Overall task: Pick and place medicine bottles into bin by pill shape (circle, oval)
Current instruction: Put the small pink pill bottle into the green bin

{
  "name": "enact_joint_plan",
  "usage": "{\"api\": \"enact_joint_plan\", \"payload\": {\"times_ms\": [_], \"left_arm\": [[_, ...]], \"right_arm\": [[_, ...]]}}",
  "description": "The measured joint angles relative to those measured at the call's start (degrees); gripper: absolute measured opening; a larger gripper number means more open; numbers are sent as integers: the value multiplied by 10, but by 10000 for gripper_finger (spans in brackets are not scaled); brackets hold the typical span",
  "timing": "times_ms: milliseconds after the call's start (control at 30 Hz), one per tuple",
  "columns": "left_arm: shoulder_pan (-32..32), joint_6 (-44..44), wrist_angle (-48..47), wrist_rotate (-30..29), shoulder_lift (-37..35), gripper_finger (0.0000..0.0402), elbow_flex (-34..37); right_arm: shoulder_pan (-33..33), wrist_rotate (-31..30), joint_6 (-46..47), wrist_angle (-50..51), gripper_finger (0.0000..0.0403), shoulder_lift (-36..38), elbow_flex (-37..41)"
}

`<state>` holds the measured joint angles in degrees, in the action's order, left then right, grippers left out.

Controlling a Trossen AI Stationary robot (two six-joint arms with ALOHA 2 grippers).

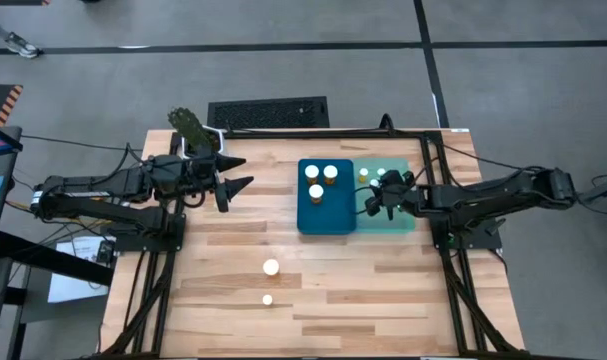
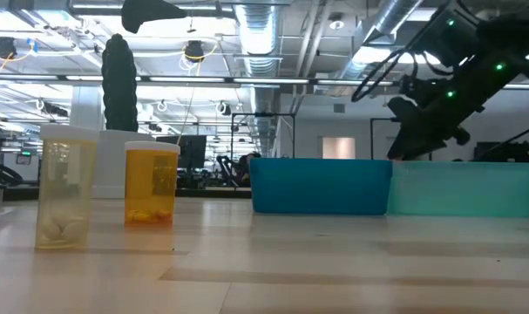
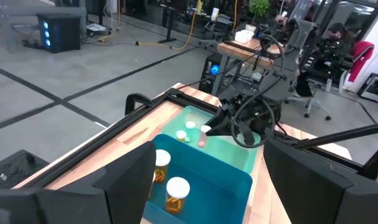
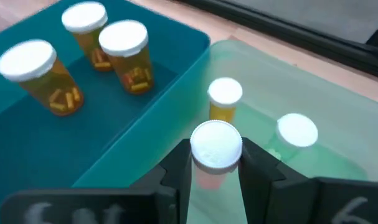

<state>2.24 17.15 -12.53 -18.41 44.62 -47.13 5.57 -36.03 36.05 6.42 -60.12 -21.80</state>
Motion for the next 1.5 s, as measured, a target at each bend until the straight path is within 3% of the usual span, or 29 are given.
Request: {"api": "enact_joint_plan", "payload": {"times_ms": [633, 1500], "left_arm": [[0, 0, 0, -3, 0, 291, 0], [0, 0, 0, -3, 0, 291, 0]], "right_arm": [[28, 38, -36, -59, 112, -84, 0], [28, 48, -35, -37, 130, -85, 0]]}}
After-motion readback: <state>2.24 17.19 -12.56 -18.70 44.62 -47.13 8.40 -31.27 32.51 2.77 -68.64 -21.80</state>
